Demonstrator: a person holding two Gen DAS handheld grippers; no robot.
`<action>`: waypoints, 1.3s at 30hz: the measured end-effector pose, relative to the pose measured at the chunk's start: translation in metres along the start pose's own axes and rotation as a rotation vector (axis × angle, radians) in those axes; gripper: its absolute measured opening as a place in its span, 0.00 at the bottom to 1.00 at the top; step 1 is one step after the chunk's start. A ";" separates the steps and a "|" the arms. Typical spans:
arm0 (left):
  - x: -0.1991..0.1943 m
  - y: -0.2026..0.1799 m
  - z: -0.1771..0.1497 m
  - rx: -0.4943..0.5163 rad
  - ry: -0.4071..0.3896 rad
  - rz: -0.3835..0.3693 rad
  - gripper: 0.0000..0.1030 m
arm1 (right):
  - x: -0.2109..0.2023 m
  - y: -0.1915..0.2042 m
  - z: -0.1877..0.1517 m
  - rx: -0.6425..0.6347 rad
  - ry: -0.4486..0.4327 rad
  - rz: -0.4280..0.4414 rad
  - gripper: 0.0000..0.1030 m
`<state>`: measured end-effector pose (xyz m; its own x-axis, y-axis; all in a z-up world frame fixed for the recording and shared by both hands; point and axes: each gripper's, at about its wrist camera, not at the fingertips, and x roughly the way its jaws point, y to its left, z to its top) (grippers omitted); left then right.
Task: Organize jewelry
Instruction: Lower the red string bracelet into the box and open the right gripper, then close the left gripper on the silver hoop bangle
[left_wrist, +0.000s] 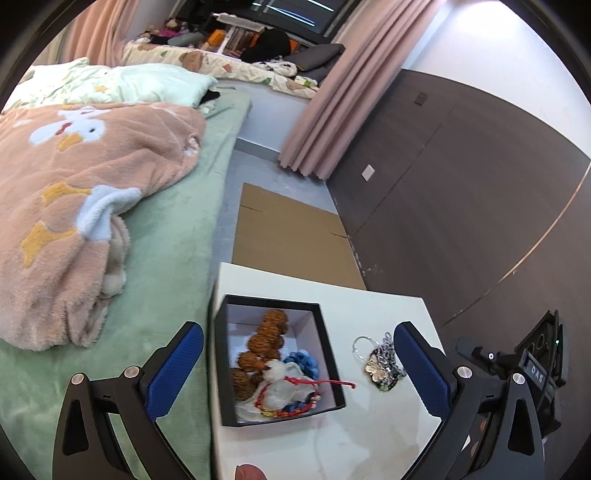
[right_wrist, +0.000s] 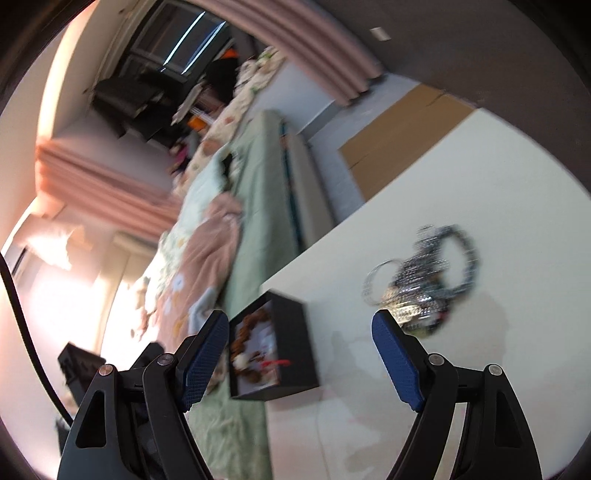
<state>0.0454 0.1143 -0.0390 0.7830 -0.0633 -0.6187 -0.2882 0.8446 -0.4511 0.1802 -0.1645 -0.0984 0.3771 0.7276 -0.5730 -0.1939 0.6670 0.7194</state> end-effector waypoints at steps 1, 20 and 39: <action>0.002 -0.006 -0.001 0.011 0.000 0.000 1.00 | -0.005 -0.005 0.003 0.012 -0.012 -0.029 0.78; 0.056 -0.089 -0.019 0.194 0.105 -0.045 0.95 | -0.028 -0.065 0.035 0.152 0.004 -0.233 0.78; 0.150 -0.130 -0.051 0.336 0.316 -0.032 0.73 | -0.024 -0.085 0.058 0.206 0.038 -0.236 0.78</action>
<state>0.1719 -0.0321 -0.1062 0.5674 -0.2067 -0.7971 -0.0314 0.9619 -0.2718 0.2399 -0.2478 -0.1236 0.3554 0.5647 -0.7448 0.0836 0.7745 0.6271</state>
